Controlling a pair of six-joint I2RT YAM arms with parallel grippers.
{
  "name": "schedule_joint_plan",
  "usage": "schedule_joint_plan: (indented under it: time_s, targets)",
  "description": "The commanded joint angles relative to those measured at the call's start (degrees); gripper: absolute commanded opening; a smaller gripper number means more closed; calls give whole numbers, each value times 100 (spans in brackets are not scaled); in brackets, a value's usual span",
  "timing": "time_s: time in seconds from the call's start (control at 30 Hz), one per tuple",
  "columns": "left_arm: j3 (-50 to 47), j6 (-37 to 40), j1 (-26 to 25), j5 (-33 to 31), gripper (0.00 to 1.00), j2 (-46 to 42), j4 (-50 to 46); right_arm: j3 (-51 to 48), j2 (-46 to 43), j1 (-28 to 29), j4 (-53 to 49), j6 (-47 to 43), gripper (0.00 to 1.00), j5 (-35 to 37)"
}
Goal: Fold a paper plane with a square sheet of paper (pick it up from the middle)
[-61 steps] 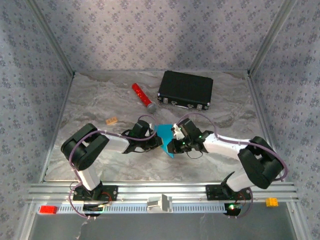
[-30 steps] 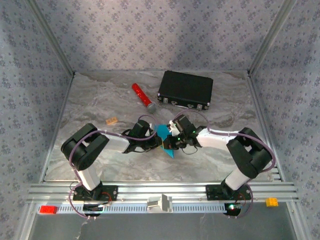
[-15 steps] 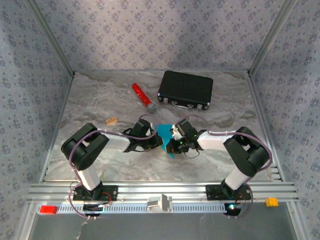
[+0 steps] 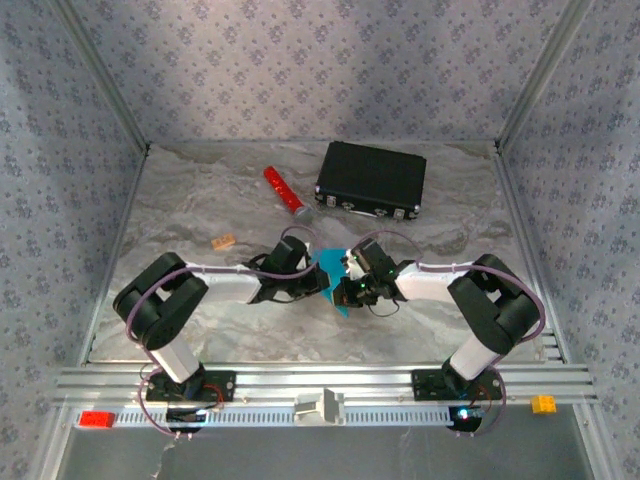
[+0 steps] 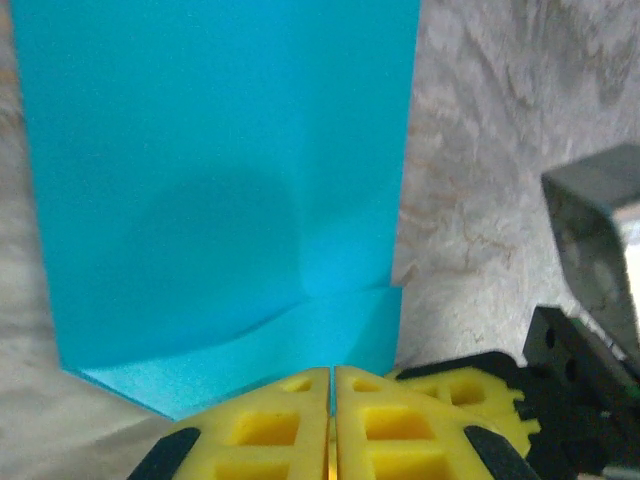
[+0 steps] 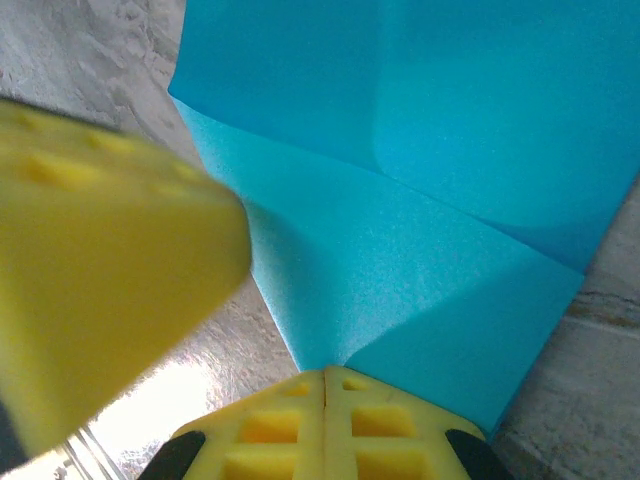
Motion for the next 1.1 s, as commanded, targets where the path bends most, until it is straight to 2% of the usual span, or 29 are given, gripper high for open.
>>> schedule_joint_plan:
  time_s: [0.0,0.33,0.77,1.07]
  targets:
    - [-23,-171,-141,-86,9,82,96,-192,37,-45,-317,111,4,363]
    - [-130,-308,-71,-398,7,425,24,-245,-1,-42,-418,47,3,389]
    - [-208,34,389,-213,8,288,110,-297,30,-50,-418,6,1,426]
    - [-522,224,765,-89,8,224,544,-300,44,-53,-423,-4,1,407]
